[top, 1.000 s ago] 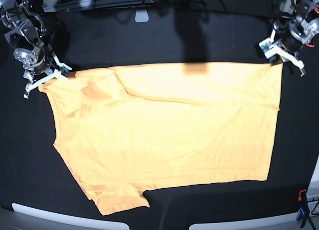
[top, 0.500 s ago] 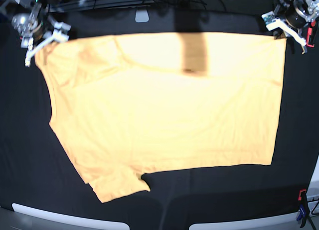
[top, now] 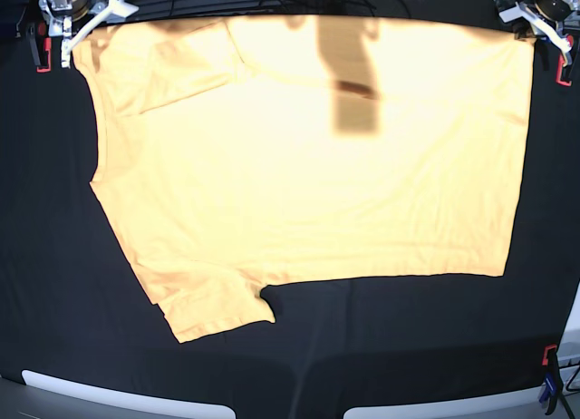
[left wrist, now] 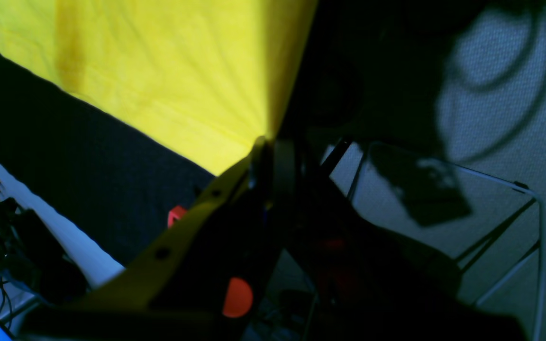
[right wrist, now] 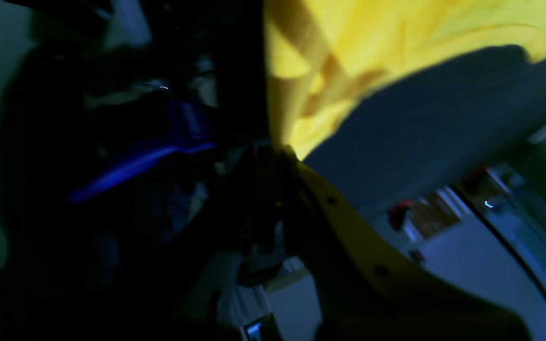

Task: Layout the t-shirt on the table in an organized manner, then fold the t-shirt properly
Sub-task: 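Pull the shirt toward the robot with both grippers, then release and move both grippers down to the shirt's hem corners, then grasp the hem corners with both grippers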

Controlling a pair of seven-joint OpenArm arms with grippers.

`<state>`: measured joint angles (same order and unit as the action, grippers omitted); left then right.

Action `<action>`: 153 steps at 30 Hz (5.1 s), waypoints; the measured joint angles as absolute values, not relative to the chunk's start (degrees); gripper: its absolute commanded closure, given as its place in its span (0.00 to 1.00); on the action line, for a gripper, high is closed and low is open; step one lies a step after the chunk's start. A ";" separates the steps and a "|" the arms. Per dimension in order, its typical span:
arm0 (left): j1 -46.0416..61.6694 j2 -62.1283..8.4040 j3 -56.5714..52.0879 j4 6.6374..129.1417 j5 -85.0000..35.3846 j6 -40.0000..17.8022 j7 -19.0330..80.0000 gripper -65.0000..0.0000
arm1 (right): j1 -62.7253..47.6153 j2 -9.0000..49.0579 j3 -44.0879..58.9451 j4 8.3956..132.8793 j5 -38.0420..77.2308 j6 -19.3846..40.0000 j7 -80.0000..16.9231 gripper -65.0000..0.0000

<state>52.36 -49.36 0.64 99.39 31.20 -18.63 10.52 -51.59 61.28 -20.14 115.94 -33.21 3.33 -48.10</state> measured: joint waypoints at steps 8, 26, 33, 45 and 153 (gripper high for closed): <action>52.38 -49.36 0.64 102.48 31.09 -19.86 16.60 0.68 | -51.59 60.80 -20.12 119.28 -32.73 -1.52 -52.27 0.81; 49.15 -54.72 -12.05 116.46 1.83 -22.52 28.29 0.55 | -41.39 55.27 -4.78 132.55 -9.23 -0.21 -41.65 0.66; 35.70 -47.33 -21.21 112.33 -18.17 -21.65 24.51 0.55 | -30.17 47.24 -1.98 125.71 0.67 1.98 -38.89 0.66; 8.16 -33.52 -21.12 82.24 -32.42 -25.67 29.19 0.55 | -7.03 30.96 -2.07 103.98 15.42 12.45 -39.44 0.66; -36.23 -25.54 0.64 21.26 -20.71 -28.36 13.30 1.00 | 48.38 25.34 -1.72 15.84 6.11 21.91 -36.99 0.66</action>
